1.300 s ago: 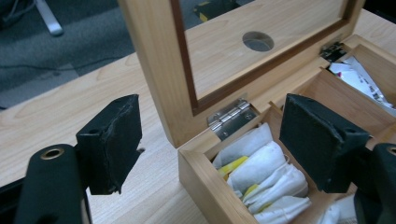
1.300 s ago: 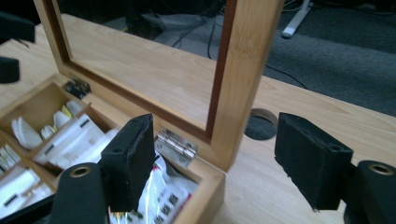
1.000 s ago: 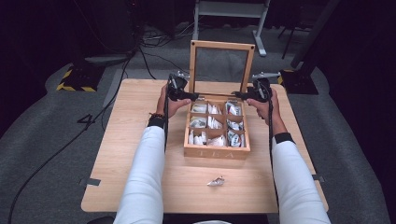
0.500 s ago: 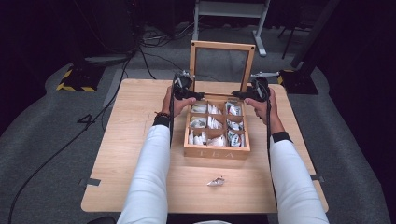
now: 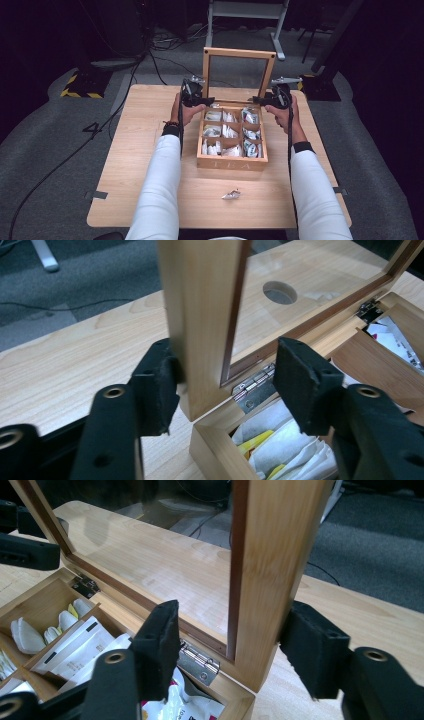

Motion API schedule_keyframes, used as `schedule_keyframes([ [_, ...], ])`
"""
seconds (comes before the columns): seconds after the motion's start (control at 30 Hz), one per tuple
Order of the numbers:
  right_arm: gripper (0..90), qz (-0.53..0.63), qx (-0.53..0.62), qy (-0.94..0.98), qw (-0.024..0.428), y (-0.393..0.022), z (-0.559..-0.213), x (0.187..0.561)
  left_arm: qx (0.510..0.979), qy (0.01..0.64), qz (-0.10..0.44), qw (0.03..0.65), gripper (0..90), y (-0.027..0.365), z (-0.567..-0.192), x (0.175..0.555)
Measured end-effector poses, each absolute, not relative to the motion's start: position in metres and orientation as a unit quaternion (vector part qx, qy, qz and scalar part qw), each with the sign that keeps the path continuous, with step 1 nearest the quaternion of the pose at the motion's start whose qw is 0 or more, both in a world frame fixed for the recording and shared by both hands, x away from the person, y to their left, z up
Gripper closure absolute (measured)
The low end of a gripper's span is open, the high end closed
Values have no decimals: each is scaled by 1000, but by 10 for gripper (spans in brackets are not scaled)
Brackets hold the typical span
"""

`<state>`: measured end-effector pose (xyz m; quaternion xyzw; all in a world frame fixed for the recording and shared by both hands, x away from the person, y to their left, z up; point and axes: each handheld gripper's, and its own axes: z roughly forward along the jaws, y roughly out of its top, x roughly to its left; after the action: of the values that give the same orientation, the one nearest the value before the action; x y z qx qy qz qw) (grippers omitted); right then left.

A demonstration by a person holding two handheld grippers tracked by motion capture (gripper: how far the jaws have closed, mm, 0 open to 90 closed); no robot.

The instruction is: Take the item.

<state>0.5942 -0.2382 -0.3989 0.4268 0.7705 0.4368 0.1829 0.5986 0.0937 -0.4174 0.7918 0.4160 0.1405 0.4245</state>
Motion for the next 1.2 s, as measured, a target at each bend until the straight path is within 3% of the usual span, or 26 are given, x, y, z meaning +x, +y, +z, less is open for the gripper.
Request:
schedule_keyframes([
  [0.4,496,435,411,778,191,-237,-389,583,772,399,142,473,488,102,-400,584],
  [1.2,501,479,383,764,201,-247,-366,551,777,349,193,487,544,110,-358,540],
])
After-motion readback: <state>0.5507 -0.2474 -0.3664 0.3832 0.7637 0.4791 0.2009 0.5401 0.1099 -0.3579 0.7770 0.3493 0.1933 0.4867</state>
